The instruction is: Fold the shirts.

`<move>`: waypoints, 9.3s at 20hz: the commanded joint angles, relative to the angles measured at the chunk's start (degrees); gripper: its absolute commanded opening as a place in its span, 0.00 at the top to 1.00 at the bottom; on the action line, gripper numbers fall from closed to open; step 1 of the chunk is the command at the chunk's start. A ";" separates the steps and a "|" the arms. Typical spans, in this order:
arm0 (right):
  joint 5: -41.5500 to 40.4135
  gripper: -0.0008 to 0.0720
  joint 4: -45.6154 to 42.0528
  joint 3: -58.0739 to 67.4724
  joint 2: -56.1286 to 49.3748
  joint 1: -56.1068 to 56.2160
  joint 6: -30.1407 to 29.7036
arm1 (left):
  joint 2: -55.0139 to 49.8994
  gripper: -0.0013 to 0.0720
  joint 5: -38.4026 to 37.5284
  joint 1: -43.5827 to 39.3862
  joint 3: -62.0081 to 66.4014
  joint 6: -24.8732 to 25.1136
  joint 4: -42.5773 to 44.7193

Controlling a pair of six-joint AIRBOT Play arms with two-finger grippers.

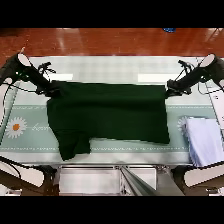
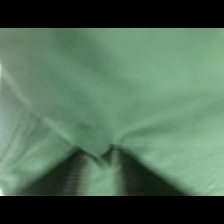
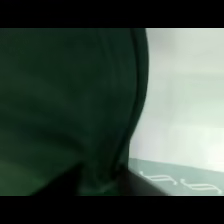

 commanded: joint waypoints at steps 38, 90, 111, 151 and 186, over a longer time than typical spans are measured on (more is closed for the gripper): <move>-14.19 0.42 17.90 -50.27 41.09 -15.61 -7.85 | 32.41 0.96 13.07 21.22 -60.89 10.51 -20.39; -16.52 0.96 34.75 -15.98 6.80 -11.43 -10.84 | -1.92 0.96 13.88 5.09 -1.97 1.03 -31.78; -16.48 0.42 22.05 -15.39 0.02 -16.41 -7.10 | 35.85 0.29 32.17 -4.37 -22.56 1.38 -11.37; 0.35 0.96 26.93 -35.74 68.52 -13.57 -0.87 | -16.15 0.96 13.16 -55.45 21.16 -4.79 -22.99; -5.60 0.43 31.17 8.33 3.85 26.71 -0.24 | 59.56 0.96 25.97 -3.17 -53.53 6.40 -26.93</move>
